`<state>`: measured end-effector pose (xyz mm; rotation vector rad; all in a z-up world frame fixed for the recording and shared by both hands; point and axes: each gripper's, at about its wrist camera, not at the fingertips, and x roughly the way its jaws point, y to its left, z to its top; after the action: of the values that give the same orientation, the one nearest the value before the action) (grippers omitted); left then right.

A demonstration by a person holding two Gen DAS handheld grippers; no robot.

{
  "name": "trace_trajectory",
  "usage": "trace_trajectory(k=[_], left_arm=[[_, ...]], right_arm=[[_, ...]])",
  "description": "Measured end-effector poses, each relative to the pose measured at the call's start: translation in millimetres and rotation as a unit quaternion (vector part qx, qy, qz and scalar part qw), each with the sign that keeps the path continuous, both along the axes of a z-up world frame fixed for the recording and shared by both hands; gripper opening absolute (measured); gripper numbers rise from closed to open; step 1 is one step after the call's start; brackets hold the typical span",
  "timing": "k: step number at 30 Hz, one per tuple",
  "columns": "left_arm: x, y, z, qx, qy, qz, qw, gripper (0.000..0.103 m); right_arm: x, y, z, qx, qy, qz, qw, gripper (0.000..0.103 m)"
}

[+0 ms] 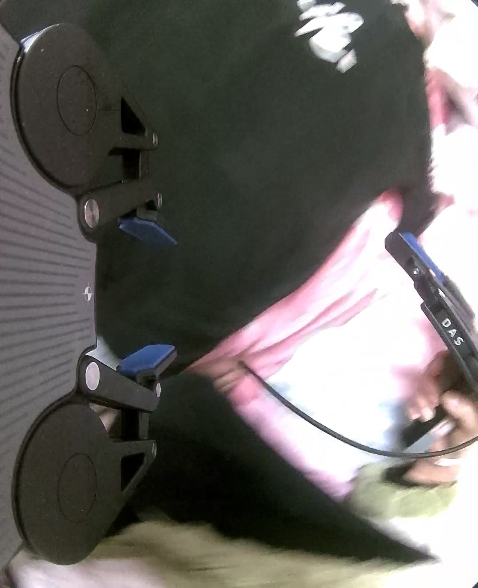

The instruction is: Fold clothes

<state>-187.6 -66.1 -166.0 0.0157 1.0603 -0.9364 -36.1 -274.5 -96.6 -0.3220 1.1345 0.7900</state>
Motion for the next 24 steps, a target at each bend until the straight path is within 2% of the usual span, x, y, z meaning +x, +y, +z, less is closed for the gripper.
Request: trace_trajectory(k=[2,4,5,7,8,11,14,17,18,21,24], left_arm=[[27.8,0.1,12.3,0.004,-0.038,0.03,0.9988,0.06],[57.8,-6.5,21.3,0.024,-0.095,0.059,0.9934,0.059],[72.8,-12.1,24.5,0.038,-0.127,0.07,0.9886,0.059],[100.3,-29.6,26.9,0.065,-0.209,0.072,0.9731,0.058],[113.5,-38.2,27.4,0.076,-0.241,0.069,0.9651,0.058],[143.1,-77.6,17.2,0.089,-0.295,0.045,0.9504,0.054],[161.9,-111.8,3.5,0.084,-0.314,0.026,0.9452,0.05],[162.1,-131.8,-5.0,0.077,-0.321,0.015,0.9438,0.044],[163.5,-135.5,-9.2,0.073,-0.317,0.012,0.9457,0.04],[168.3,-147.4,-15.6,0.057,-0.303,0.0,0.9512,0.035],[175.3,-157.7,-21.0,0.041,-0.286,-0.016,0.9573,0.034]], right_arm=[[20.7,-3.1,10.7,-0.01,-0.048,-0.054,0.997,0.04],[48.5,-5.6,23.4,-0.031,-0.09,-0.099,0.99,0.039],[61.3,-6.2,28.9,-0.044,-0.111,-0.118,0.986,0.039],[90.8,-14.4,30.7,-0.068,-0.144,-0.159,0.974,0.04],[105.6,-21.1,29.6,-0.066,-0.143,-0.186,0.97,0.04],[140.2,-35.4,8.8,-0.029,-0.082,-0.253,0.964,0.04],[148.7,-33.3,-14.8,-0.054,-0.084,-0.252,0.962,0.039],[137.2,-29.6,-28.2,-0.106,-0.115,-0.217,0.964,0.039],[134.5,-28.9,-32.2,-0.121,-0.121,-0.205,0.964,0.039],[130.9,-29.8,-43.0,-0.158,-0.132,-0.184,0.961,0.038],[136.0,-46.0,-52.2,-0.196,-0.141,-0.185,0.953,0.037]])
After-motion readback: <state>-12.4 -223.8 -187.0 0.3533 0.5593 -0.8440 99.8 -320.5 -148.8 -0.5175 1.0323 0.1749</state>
